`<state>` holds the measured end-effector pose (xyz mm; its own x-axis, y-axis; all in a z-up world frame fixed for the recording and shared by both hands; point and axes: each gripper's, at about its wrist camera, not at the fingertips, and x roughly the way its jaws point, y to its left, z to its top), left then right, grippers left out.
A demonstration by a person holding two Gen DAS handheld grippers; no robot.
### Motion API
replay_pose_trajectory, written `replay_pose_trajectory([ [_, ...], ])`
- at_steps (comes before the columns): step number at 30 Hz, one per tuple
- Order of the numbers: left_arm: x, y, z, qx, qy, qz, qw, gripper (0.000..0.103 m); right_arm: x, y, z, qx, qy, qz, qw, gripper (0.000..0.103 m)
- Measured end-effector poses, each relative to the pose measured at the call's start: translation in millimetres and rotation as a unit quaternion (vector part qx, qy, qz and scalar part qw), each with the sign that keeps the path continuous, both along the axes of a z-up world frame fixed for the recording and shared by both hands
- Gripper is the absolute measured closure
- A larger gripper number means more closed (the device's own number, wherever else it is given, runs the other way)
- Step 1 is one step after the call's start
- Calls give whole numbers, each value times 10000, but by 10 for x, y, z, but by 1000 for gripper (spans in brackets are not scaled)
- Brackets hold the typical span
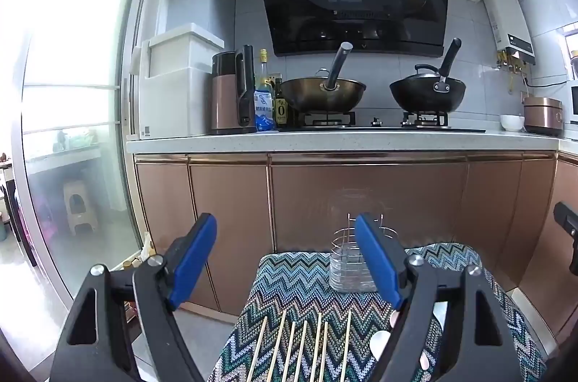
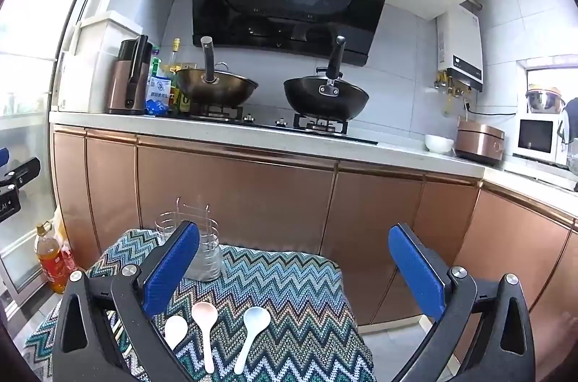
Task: Organize utensils
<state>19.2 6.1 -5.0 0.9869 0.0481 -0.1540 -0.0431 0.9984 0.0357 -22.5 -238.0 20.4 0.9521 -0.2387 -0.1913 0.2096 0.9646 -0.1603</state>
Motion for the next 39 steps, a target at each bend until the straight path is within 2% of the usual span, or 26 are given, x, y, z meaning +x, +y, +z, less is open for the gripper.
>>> replay_pose_trajectory([
  [11,35,-20,22,121,-62,77,9999,25,9,17,14,-32,-55,5,10000,0],
  [22,82,-69,51,-17,-189,-19,9998,25,133,-96,1,-2,-63,-4,10000,0],
  [28,156,-92,64,-73,-166,-67,9998,25,165,-124,-1,2,-52,1,10000,0],
  [35,269,-178,52,85,-125,17,9999,25,292,-172,-24,43,32,29,10000,0],
  [39,378,-185,46,53,-25,15,10000,25,386,-185,-50,42,36,78,10000,0],
])
